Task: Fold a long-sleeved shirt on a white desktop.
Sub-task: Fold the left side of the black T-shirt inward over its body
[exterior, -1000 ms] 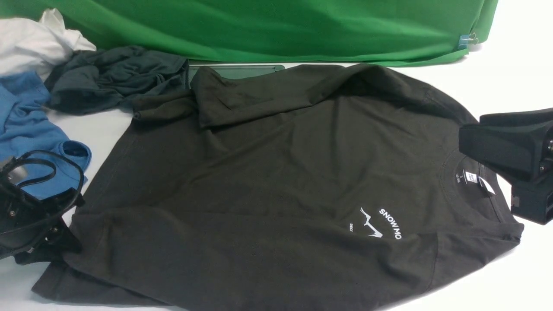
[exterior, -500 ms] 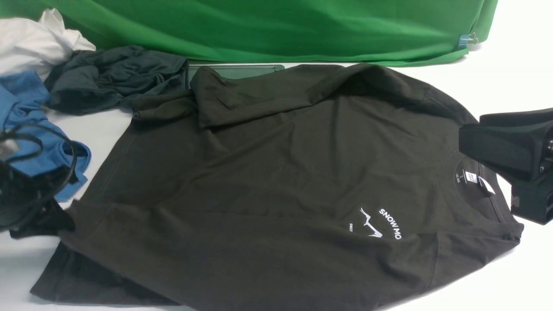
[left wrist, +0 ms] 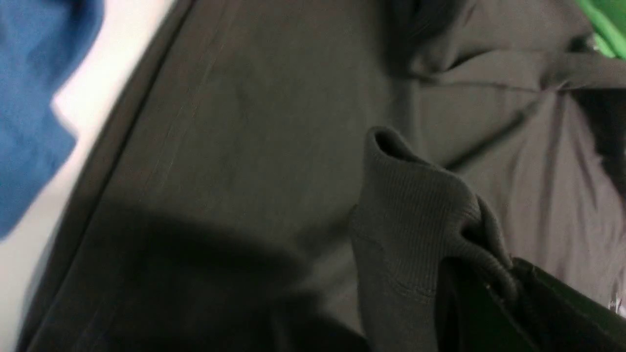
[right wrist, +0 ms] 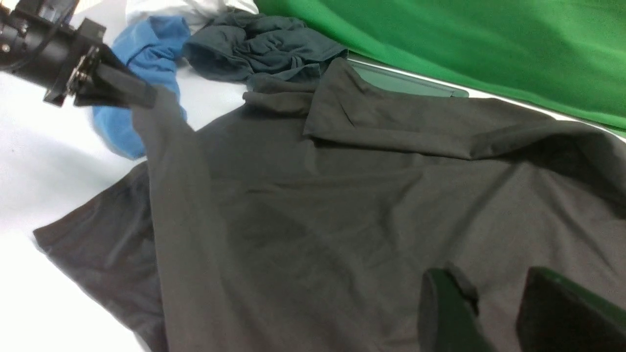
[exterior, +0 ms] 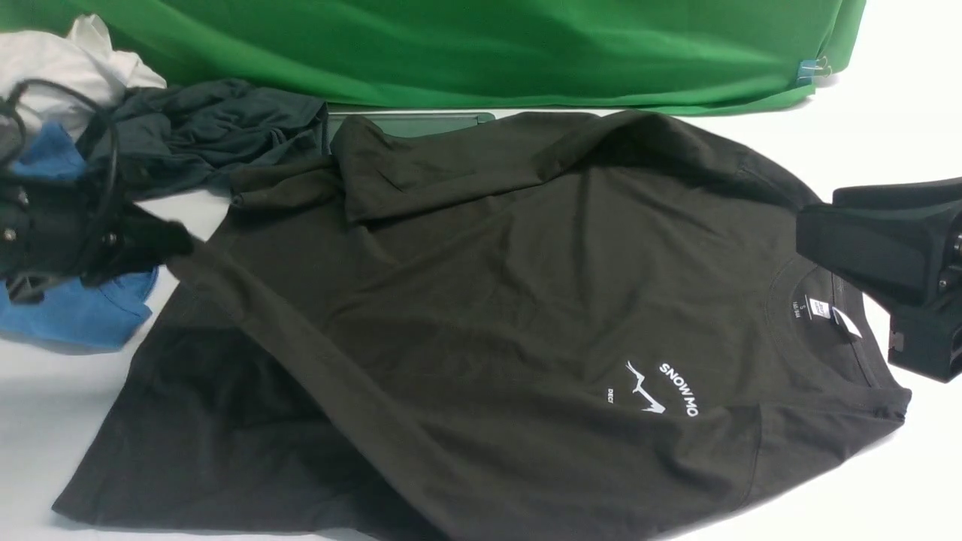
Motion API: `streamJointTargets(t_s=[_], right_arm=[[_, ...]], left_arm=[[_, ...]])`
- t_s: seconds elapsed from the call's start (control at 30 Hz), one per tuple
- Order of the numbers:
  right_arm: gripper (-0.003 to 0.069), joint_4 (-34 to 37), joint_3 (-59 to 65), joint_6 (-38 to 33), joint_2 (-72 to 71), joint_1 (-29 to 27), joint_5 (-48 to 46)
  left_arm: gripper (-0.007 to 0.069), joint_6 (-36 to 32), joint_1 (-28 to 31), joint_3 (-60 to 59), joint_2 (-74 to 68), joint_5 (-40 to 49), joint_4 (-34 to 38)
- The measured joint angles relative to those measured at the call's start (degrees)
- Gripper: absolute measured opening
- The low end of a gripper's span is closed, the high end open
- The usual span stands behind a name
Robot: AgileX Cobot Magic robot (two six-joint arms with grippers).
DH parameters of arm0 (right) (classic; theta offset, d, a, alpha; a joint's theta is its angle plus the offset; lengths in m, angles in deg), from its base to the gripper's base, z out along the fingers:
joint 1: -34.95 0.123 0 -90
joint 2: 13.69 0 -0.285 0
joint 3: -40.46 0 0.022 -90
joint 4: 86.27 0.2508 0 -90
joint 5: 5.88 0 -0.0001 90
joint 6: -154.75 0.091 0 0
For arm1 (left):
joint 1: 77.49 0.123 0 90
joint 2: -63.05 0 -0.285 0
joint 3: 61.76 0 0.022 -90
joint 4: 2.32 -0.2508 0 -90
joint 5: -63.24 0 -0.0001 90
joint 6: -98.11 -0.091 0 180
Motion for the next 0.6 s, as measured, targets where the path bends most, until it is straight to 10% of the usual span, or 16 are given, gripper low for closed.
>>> streamJointTargets(t_s=[0.6], right_arm=[[0.0242,0.0,0.0,0.0,1.66,0.0,-0.26]], left_arm=[[0.005,-6.25,0.0,1.37,-3.18,-5.69,4.47]])
